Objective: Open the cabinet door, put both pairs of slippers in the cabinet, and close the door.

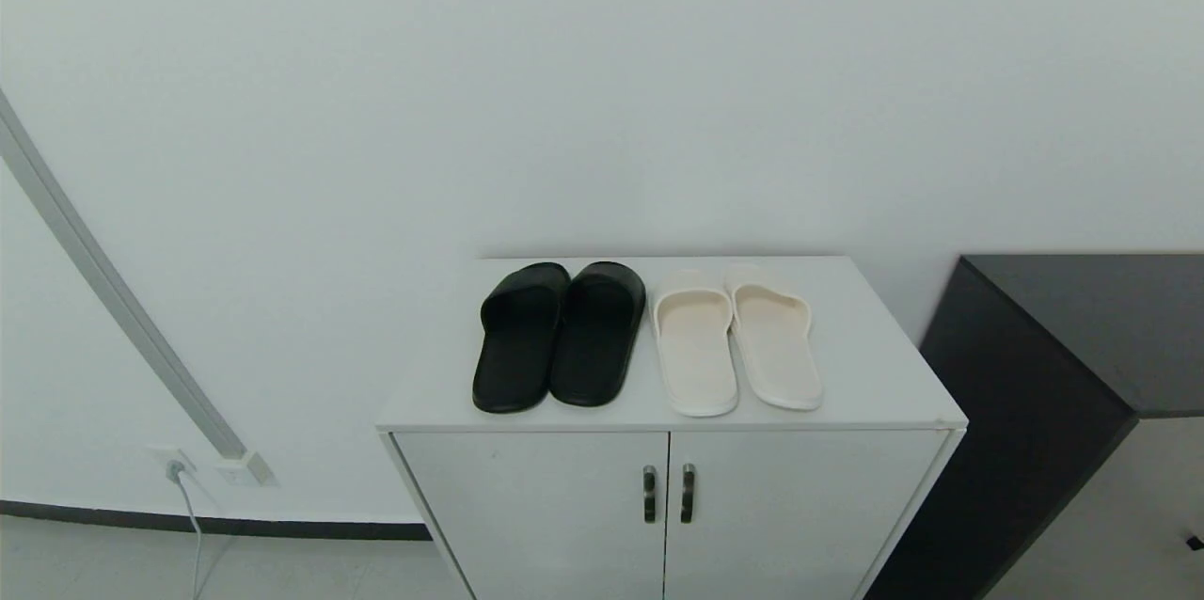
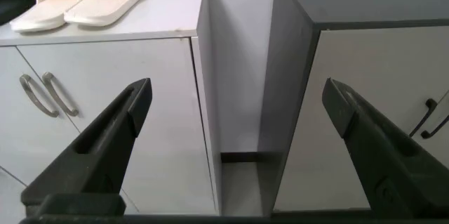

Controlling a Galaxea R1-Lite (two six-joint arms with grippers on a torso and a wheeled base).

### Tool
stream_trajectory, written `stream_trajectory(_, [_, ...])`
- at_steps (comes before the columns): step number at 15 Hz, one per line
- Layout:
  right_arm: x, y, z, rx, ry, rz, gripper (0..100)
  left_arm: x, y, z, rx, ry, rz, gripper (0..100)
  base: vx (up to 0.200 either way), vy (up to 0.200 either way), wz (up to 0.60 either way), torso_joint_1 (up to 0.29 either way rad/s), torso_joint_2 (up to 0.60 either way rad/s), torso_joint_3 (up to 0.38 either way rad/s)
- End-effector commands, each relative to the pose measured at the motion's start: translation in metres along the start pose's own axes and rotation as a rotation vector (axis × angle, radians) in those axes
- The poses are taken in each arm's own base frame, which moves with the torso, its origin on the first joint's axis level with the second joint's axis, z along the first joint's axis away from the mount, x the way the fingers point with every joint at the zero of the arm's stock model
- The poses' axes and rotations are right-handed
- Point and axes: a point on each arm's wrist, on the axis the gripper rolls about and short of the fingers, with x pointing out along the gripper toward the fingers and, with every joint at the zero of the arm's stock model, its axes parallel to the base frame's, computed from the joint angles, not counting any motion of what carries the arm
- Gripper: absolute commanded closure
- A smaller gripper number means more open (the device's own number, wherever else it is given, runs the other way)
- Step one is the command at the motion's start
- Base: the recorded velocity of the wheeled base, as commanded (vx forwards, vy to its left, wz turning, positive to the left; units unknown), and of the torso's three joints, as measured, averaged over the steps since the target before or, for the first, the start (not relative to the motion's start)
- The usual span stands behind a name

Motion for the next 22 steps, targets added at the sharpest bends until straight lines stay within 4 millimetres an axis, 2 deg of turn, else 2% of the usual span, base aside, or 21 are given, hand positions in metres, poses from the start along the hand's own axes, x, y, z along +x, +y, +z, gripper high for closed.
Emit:
stream_trajectory(1, [0.000,0.000,0.000,-0.027,-0.001,0.002,0,0.000,0.000,0.000,0.000,0.001,0.000,100,0.000,0.000,0.00,0.000,0.00,0.000])
stream_trajectory(5, [0.000,0.000,0.000,0.033,-0.001,-0.002,0,0.000,0.000,0.000,0.000,0.001,0.001,100,0.000,0.000,0.00,0.000,0.00,0.000])
stream_trajectory(6, [0.000,0.000,0.001,-0.013,-0.008,-0.011,0,0.000,0.000,0.000,0.002,0.001,0.001,100,0.000,0.000,0.00,0.000,0.00,0.000])
stream_trajectory(7, [-0.005,-0.001,0.039,0.004,-0.088,-0.014,0,0.000,0.000,0.000,0.005,0.001,0.000,100,0.000,0.000,0.00,0.000,0.00,0.000])
stream_trajectory(8, [-0.011,-0.001,0.093,0.144,-0.153,0.016,0,0.000,0.000,0.000,0.005,0.001,0.000,100,0.000,0.000,0.00,0.000,0.00,0.000])
stream_trajectory(9, [-0.001,0.001,0.100,0.125,-0.035,0.079,0,0.000,0.000,0.000,0.006,0.001,0.000,100,0.000,0.000,0.00,0.000,0.00,0.000])
stream_trajectory(10, [0.019,0.003,0.094,0.050,0.109,0.173,0,0.000,0.000,0.000,0.006,0.001,0.000,100,0.000,0.000,0.00,0.000,0.00,0.000])
stream_trajectory(11, [0.040,0.005,0.093,0.058,0.206,0.227,0,0.000,0.000,0.000,0.005,0.001,0.000,100,0.000,0.000,0.00,0.000,0.00,0.000])
stream_trajectory(13, [0.079,0.010,0.103,0.060,0.250,0.331,0,0.000,0.000,0.000,0.006,0.001,0.000,100,0.000,0.000,0.00,0.000,0.00,0.000])
stream_trajectory(14, [0.089,0.013,0.107,0.067,0.250,0.357,0,0.000,0.000,0.000,0.006,0.001,0.000,100,0.000,0.000,0.00,0.000,0.00,0.000])
stream_trajectory(15, [0.112,0.023,0.118,0.107,0.257,0.397,0,0.000,0.000,0.000,0.006,0.001,0.000,100,0.000,0.000,0.00,0.000,0.00,0.000])
stream_trajectory(16, [0.124,0.034,0.124,0.111,0.280,0.425,0,0.000,0.000,0.000,0.005,0.001,0.000,100,0.000,0.000,0.00,0.000,0.00,0.000])
stream_trajectory(17, [0.129,0.042,0.125,0.101,0.296,0.438,0,0.000,0.000,0.000,0.006,0.001,0.000,100,0.000,0.000,0.00,0.000,0.00,0.000])
stream_trajectory(18, [0.137,0.063,0.127,0.071,0.298,0.482,0,0.000,0.000,0.000,0.006,0.001,0.000,100,0.000,0.000,0.00,0.000,0.00,0.000])
stream_trajectory(19, [0.140,0.071,0.127,0.067,0.298,0.495,0,0.000,0.000,0.000,0.008,0.001,0.000,100,0.000,0.000,0.00,0.000,0.00,0.000])
stream_trajectory(20, [0.152,0.099,0.129,0.091,0.274,0.498,0,0.000,0.000,0.000,0.014,0.001,0.000,100,0.000,0.000,0.00,0.000,0.00,0.000])
stream_trajectory(22, [0.175,0.129,0.130,0.109,0.264,0.443,0,0.000,0.000,0.000,0.016,0.001,0.000,100,0.000,0.000,0.00,0.000,0.00,0.000])
